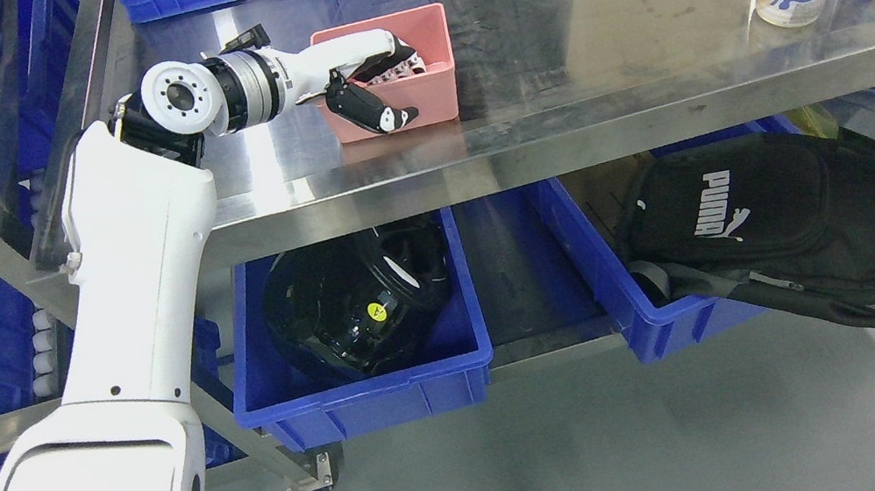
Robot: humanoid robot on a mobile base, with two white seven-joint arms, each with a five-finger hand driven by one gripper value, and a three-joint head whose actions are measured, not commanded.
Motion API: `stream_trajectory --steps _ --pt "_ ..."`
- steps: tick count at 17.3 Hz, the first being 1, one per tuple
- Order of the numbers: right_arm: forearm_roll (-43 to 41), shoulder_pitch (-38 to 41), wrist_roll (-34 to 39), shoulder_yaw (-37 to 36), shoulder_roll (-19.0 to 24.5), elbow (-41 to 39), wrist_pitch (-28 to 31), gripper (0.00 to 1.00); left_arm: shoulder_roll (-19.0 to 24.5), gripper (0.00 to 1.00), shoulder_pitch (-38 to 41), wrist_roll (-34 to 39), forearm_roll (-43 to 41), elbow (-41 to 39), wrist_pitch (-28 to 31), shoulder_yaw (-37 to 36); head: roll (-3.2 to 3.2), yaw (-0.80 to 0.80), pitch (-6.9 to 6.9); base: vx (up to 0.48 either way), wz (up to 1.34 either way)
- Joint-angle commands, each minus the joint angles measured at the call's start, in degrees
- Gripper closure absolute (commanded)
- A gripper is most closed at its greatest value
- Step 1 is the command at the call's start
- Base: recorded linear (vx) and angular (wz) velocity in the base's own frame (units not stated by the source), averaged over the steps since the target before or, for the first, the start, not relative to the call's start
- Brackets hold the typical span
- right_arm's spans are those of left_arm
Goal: Place storage box into left shelf container
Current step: 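Hook the left hand fingers over the pink box rim and grip it, then lift the pink box off the shelf with the left hand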
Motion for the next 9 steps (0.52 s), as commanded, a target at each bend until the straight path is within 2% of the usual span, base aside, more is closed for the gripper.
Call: stream_trajectory --steps 1,6,9 --pt "-0.2 0.4 0.0 0.0 -1.0 -1.0 0.0 0.0 0.4 0.99 0.0 1.1 0.5 1.0 -7.2 12.7 0.0 0.0 0.0 0.0 0.0" --pt "-0.2 0.4 0.0 0.0 -1.0 -1.0 0.0 0.0 0.4 0.99 1.2 2.2 0.7 -3.7 -8.6 18.7 0.0 0.0 0.0 0.0 0.0" --pt "-0.2 0.4 0.0 0.0 -1.0 -1.0 0.0 0.0 0.4 0.99 1.4 3.2 6.0 -6.3 -11.2 22.1 0.0 0.0 0.0 0.0 0.0"
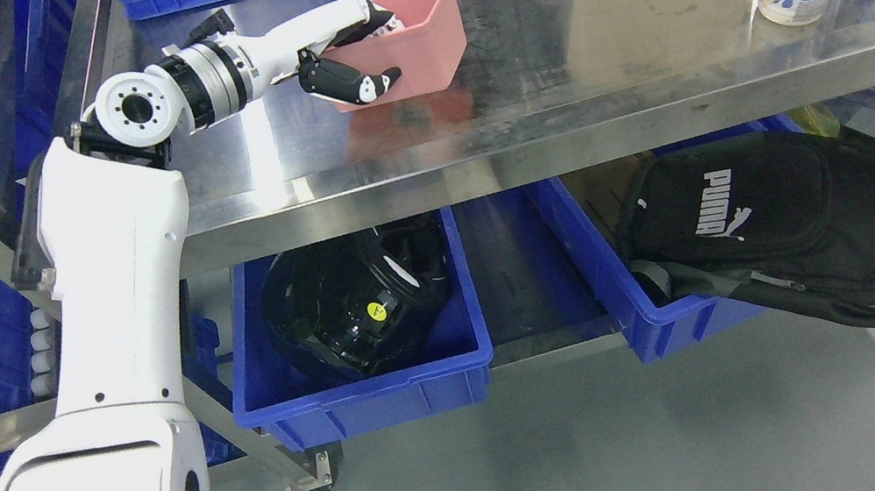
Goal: Place storage box into left shelf container
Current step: 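Lift the pink box off the shelf with the left hand, then hold the pink box in the left hand while the robot turns to the shelving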
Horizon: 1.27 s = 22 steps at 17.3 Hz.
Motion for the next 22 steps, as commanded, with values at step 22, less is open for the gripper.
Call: stream_trajectory --steps 22 --pt "-0.2 0.4 0.0 0.0 -1.0 -1.0 0.0 0.0 0.8 1.0 32.1 4.0 25.5 -38.9 -19.3 1.4 0.0 0.0 0.0 -0.101 0.38"
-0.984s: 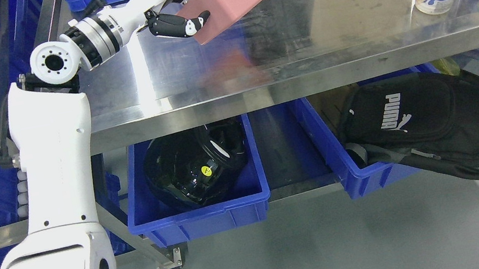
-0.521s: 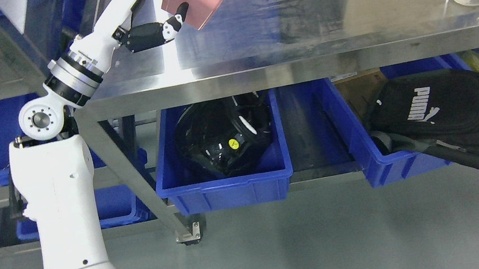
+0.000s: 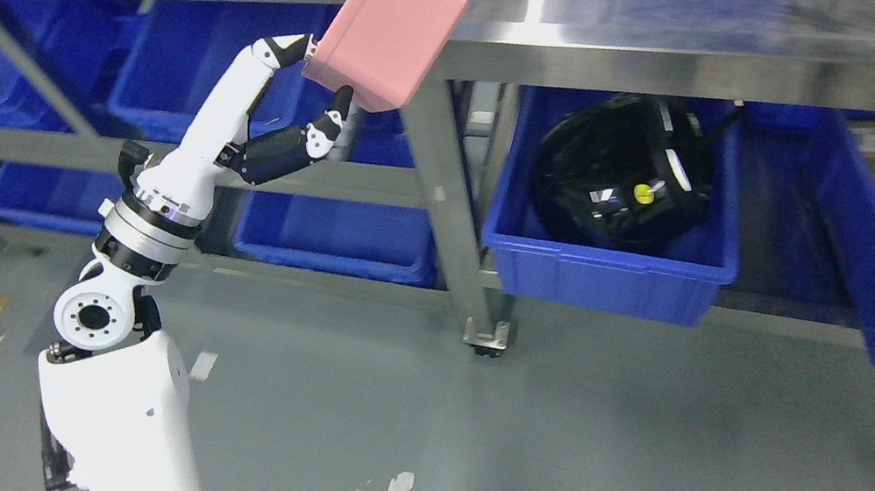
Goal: Place storage box into left shelf container
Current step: 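Hold the pink box in the left hand while the robot turns to the shelving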
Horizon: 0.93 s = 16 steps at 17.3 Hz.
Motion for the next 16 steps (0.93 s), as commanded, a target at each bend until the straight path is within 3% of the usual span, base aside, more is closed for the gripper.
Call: stream_trajectory --steps 1,8,16 --pt "-0.2 0.4 -0.3 0.0 -1.0 -1.0 0.0 0.0 1.0 1.0 6.2 0.1 0.7 -10.0 -1.0 -9.7 0.0 0.0 0.0 -0.115 1.08" --pt "-0.2 0.4 -0.3 0.0 -1.0 -1.0 0.0 0.0 1.0 1.0 12.7 0.1 0.3 -10.1 -2.3 -16.7 0.0 0.0 0.03 0.061 1.33" --pt "-0.2 0.4 -0.3 0.0 -1.0 -1.0 0.0 0.0 1.0 0.99 13.7 0.1 0.4 -11.0 -2.3 -15.7 0.0 0.0 0.04 0.513 0.86"
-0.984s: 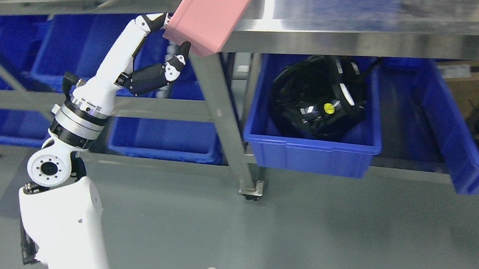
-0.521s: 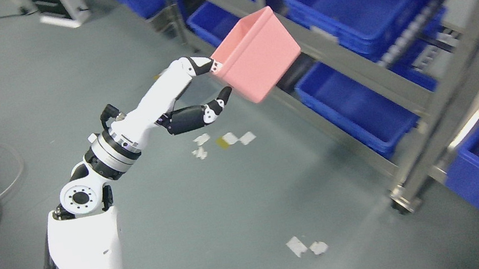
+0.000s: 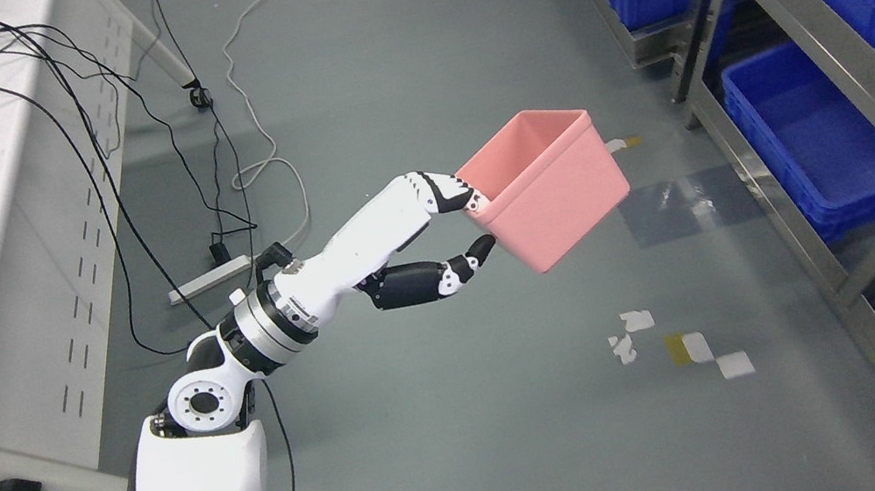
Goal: Place storage box into left shelf container
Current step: 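Hold the pink box in the left hand while the robot turns to the shelving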
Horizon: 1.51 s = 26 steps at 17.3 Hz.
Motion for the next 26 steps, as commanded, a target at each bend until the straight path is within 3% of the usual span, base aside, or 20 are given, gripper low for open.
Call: stream_trajectory --steps 1,15,26 --pt "-0.2 0.5 0.2 0.0 -1.0 -1.0 0.0 0.0 1.0 0.99 1.3 0.0 0.0 -2.1 -0.1 -2.6 0.0 0.0 0.0 0.605 0.39" --pt "-0.2 0.5 0.2 0.0 -1.0 -1.0 0.0 0.0 1.0 0.99 2.7 -0.1 -1.3 -1.7 -0.5 -3.6 0.01 0.0 0.0 0.565 0.23" --pt "-0.2 0.5 0.2 0.0 -1.0 -1.0 0.0 0.0 1.0 0.99 7.3 -0.7 -2.2 -1.4 -0.2 -6.2 0.01 0.0 0.0 0.406 -1.2"
